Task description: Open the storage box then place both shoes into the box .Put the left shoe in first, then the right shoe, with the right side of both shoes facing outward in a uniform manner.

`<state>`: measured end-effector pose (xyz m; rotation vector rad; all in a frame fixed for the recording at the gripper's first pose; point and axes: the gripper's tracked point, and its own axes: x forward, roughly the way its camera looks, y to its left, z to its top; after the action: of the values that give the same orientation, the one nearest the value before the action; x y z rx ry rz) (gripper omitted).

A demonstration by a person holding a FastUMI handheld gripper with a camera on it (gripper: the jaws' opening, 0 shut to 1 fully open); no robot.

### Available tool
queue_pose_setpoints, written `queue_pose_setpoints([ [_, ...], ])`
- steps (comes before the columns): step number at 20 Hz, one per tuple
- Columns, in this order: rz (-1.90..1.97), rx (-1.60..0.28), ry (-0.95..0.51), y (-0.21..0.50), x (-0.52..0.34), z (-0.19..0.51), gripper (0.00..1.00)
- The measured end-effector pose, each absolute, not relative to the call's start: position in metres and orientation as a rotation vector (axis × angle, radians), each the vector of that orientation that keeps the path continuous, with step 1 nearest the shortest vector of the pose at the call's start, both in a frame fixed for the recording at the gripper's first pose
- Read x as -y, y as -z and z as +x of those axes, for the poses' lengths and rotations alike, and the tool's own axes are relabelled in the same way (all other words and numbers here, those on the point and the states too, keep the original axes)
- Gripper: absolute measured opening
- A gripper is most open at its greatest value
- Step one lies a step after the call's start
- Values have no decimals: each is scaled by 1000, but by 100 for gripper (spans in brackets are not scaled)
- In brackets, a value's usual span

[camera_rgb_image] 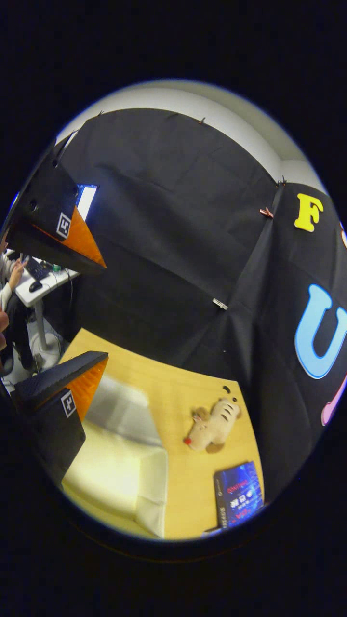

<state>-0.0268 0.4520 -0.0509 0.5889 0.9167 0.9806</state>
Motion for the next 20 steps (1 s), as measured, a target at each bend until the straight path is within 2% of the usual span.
queue_pose_setpoints([
  [4,464,-734,-829,37,-358,-1,97],
  [11,43,-511,-454,61,-144,36,98],
  [14,-64,-561,-366,106,-84,31,99],
  [20,-124,-733,-365,200,-39,8,99],
])
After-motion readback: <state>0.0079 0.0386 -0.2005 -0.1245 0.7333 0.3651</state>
